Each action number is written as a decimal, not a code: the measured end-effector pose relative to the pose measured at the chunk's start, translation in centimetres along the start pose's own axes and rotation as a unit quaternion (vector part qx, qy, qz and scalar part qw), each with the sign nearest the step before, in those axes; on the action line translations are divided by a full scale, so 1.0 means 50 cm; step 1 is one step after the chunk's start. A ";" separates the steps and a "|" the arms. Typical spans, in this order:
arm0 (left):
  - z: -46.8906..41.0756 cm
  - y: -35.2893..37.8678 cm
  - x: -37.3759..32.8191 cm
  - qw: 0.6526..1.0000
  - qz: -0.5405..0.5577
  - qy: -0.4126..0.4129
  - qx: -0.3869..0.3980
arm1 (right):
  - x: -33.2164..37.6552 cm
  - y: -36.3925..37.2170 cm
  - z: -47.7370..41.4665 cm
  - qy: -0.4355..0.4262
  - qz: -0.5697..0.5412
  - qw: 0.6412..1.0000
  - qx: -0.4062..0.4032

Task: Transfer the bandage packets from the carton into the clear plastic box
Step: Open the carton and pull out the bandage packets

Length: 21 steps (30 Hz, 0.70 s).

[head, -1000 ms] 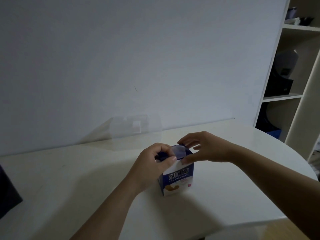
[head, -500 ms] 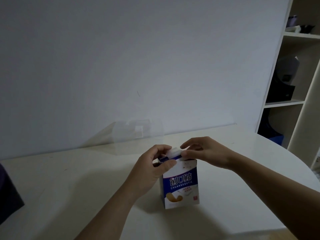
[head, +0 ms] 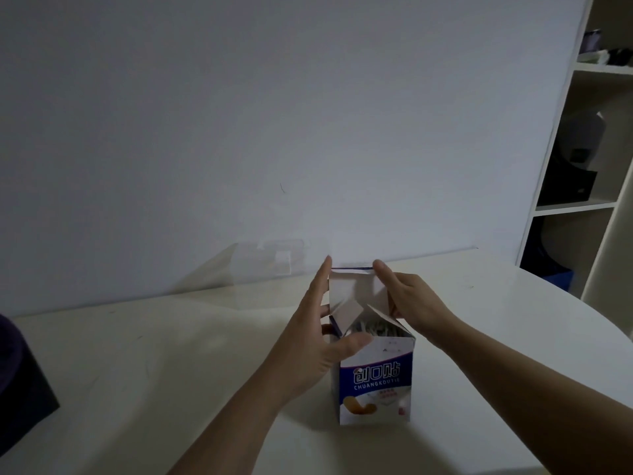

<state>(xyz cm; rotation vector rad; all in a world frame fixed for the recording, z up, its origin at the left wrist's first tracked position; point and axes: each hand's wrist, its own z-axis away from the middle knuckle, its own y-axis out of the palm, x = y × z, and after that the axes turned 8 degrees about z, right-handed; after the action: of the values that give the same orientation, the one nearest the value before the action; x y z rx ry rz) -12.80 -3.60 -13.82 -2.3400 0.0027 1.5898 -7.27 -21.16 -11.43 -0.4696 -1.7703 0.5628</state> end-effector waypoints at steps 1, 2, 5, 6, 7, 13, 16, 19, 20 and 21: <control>0.001 -0.002 0.003 1.000 -0.011 0.000 0.007 | 0.000 0.003 -0.006 0.025 -0.006 1.000 0.000; 0.000 -0.005 0.006 1.000 -0.020 -0.003 0.016 | -0.001 0.005 -0.011 0.051 -0.015 0.999 0.004; -0.004 -0.016 0.010 0.998 -0.057 -0.012 0.038 | -0.001 0.006 -0.011 0.108 -0.050 0.992 0.044; -0.004 -0.019 0.007 0.997 -0.069 -0.017 0.042 | -0.003 0.006 -0.008 0.116 -0.063 0.990 0.051; -0.005 -0.022 0.005 0.996 -0.078 -0.023 0.046 | -0.007 0.006 -0.005 0.114 -0.075 0.990 0.037; -0.006 -0.032 -0.004 0.990 -0.127 -0.043 0.051 | 0.025 -0.033 0.040 -0.107 0.028 0.986 -0.129; -0.008 -0.032 -0.001 0.987 -0.147 -0.038 0.049 | 0.066 -0.044 0.058 -0.174 0.164 0.971 0.024; -0.007 -0.033 -0.001 0.983 -0.173 -0.042 0.052 | 0.077 -0.038 0.066 -0.185 0.284 0.936 0.096; -0.005 -0.033 -0.003 0.982 -0.178 -0.041 0.052 | 0.078 -0.038 0.066 -0.195 0.309 0.927 0.086; -0.004 -0.033 -0.004 0.981 -0.181 -0.040 0.051 | 0.080 -0.040 0.068 -0.207 0.327 0.919 0.070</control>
<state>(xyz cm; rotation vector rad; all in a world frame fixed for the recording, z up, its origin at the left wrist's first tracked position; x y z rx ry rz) -12.41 -2.14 -13.16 -2.0536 -0.3326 1.4623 -11.62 -20.91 -7.89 -0.9035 -1.9345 1.3316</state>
